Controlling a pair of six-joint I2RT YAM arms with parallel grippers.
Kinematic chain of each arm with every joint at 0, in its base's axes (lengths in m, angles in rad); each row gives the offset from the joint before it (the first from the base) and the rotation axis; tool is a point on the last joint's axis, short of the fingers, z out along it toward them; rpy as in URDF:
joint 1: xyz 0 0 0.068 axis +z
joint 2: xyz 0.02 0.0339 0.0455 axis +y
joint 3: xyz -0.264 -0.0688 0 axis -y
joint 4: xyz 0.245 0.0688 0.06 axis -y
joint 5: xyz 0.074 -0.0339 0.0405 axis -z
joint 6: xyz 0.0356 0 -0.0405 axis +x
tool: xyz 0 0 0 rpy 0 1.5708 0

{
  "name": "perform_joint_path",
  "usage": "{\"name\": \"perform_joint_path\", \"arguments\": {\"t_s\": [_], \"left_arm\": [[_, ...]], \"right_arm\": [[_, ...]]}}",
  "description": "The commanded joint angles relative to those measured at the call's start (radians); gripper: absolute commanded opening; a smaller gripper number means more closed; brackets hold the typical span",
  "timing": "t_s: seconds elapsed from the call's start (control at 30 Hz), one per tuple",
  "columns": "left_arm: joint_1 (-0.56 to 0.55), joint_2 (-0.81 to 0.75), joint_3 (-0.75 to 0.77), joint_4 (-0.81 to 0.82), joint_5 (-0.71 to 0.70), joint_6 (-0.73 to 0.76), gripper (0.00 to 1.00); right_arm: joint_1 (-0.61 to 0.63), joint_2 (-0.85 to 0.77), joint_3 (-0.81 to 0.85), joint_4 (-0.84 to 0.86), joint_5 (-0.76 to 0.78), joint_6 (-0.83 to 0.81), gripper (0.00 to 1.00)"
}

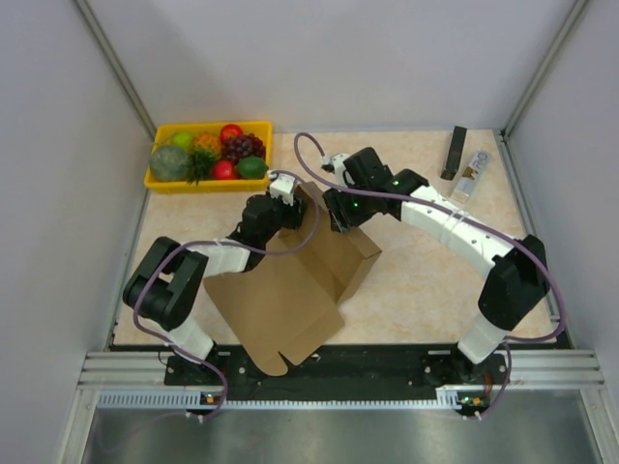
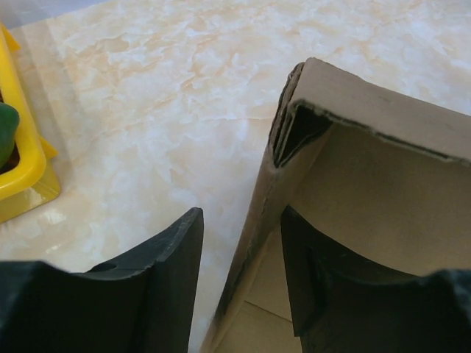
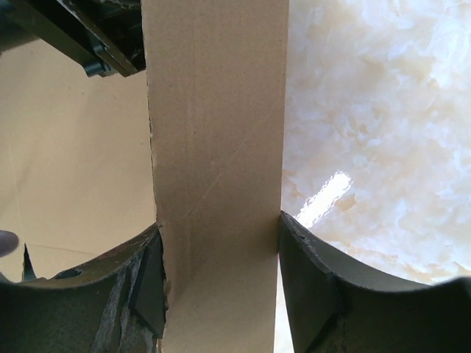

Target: Fold the paper box

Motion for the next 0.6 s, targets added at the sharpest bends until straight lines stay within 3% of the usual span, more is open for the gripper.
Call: {"name": "perform_joint_path", "arguments": {"t_s": [0.0, 0.1, 0.2, 0.23, 0.27, 0.33, 0.4, 0.57], "left_arm": [[0.011, -0.047, -0.026, -0.022, 0.093, -0.037, 0.52], [0.013, -0.031, -0.039, 0.007, 0.111, -0.034, 0.46], [0.011, -0.004, 0.015, -0.074, 0.135, 0.005, 0.30], [0.008, 0.002, 0.023, -0.085, 0.116, 0.014, 0.20], [-0.005, 0.007, 0.029, -0.090, 0.069, 0.017, 0.11], [-0.065, 0.006, 0.035, -0.102, -0.185, 0.023, 0.00], [-0.093, 0.007, 0.047, -0.098, -0.286, 0.023, 0.00], [-0.090, -0.028, -0.055, 0.045, -0.165, 0.023, 0.00]], "right_arm": [[0.005, -0.032, -0.011, 0.043, -0.080, 0.002, 0.54], [0.000, -0.032, -0.009, 0.050, -0.100, -0.001, 0.54], [0.003, -0.038, -0.009, 0.057, -0.126, 0.005, 0.54], [0.003, -0.039, -0.009, 0.059, -0.136, 0.008, 0.54], [0.003, -0.042, -0.011, 0.060, -0.143, 0.014, 0.54], [0.008, -0.047, -0.020, 0.074, -0.178, 0.042, 0.54], [0.017, -0.052, -0.040, 0.086, -0.192, 0.060, 0.56], [0.006, -0.102, -0.089, 0.116, -0.081, 0.061, 0.79]]}}
